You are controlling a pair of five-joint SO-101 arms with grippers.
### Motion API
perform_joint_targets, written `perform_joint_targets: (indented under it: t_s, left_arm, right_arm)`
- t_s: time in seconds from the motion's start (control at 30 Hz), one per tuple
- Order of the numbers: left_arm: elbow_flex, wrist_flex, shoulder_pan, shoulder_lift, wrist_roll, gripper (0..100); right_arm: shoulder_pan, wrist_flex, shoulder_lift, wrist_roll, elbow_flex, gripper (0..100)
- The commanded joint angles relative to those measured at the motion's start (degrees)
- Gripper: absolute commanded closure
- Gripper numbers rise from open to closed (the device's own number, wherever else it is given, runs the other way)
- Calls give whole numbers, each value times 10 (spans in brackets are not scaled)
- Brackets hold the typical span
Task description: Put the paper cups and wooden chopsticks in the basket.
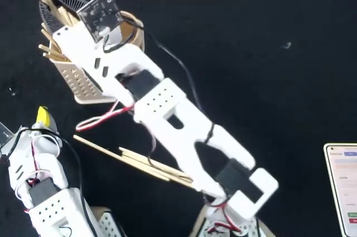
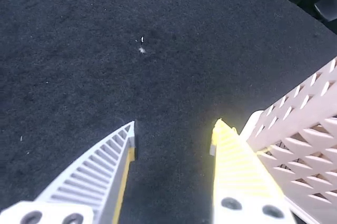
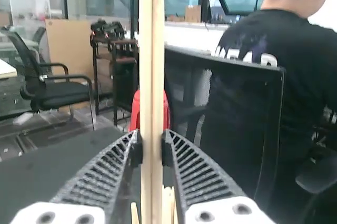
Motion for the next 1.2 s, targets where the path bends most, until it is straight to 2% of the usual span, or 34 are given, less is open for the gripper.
perform_joint_targets:
  t_s: [0.0,0.2,0.4,0.63,0.77,0.9,0.97,1.03,1.17]
  left_arm:
    - [-19,2,7,-7,-4,766]
    - [-19,0,7,-7,-4,766]
    - [-19,0,7,-7,-5,766]
    - [-19,-1,7,-7,-5,766]
    - [-18,-1,7,-7,-5,766]
    - [-15,-1,7,-7,-5,766]
    - [-15,-2,8,-7,-5,766]
    - [-15,-2,8,-7,-4,766]
    - [-15,-2,9,-7,-4,766]
  right_arm:
    - [8,-12,-1,-4,-7,987]
    - [8,-12,-36,-2,65,974]
    - [4,-8,-102,-4,129,756]
    - [4,1,-246,-3,247,858]
    - [-30,142,-378,-4,367,896]
    - [-77,354,-510,-5,493,894]
    - [-76,419,-543,-5,547,865]
    - [-76,451,-545,-2,604,802]
    - [-78,431,-506,-1,692,667]
